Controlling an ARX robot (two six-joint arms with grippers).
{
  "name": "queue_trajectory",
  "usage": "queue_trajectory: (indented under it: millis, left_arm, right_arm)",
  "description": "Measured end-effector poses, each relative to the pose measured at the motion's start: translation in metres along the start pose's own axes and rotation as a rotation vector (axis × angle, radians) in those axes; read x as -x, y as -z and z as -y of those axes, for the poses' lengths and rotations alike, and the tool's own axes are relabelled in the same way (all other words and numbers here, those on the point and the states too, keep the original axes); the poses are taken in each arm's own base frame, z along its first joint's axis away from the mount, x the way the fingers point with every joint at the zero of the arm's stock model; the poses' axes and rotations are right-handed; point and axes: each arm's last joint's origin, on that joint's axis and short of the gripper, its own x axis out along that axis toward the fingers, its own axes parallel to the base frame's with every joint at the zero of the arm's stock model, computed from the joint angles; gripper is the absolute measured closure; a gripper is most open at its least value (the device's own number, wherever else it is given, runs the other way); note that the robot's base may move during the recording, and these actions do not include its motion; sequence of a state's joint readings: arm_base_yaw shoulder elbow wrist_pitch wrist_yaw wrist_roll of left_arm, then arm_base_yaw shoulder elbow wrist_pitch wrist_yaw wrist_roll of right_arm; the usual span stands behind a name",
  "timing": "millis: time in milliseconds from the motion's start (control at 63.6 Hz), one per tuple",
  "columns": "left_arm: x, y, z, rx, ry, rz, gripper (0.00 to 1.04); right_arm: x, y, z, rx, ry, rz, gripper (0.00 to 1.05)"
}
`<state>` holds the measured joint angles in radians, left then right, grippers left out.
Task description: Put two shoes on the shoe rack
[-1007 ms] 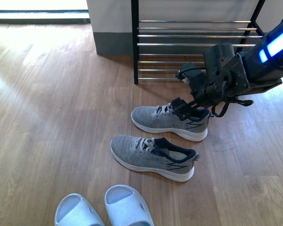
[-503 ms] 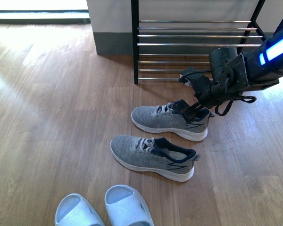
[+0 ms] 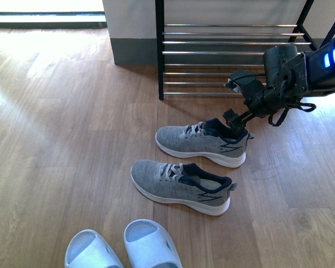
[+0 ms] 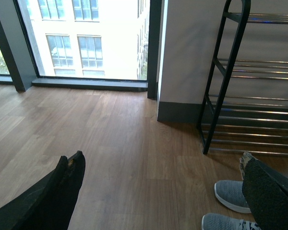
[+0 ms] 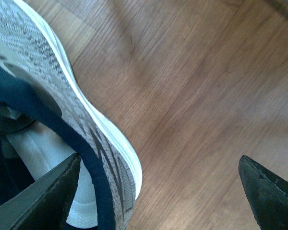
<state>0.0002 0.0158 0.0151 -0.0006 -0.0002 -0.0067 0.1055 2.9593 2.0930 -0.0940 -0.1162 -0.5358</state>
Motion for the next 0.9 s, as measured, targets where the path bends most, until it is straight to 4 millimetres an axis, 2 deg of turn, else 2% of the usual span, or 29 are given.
queue_trajectory:
  millis: [142, 472, 896]
  left_arm:
    - [0.0, 0.0, 0.0, 0.0, 0.0, 0.0, 0.09]
    - [0.0, 0.0, 0.0, 0.0, 0.0, 0.0, 0.09]
    - [0.0, 0.0, 0.0, 0.0, 0.0, 0.0, 0.09]
  right_arm:
    - [-0.014, 0.015, -0.006, 0.001, -0.027, -0.038, 0.09]
    - [-0.03, 0.013, -0.017, 0.056, -0.017, -0.018, 0.09]
    - [-0.038, 0.012, -0.036, 0.067, -0.074, -0.025, 0.72]
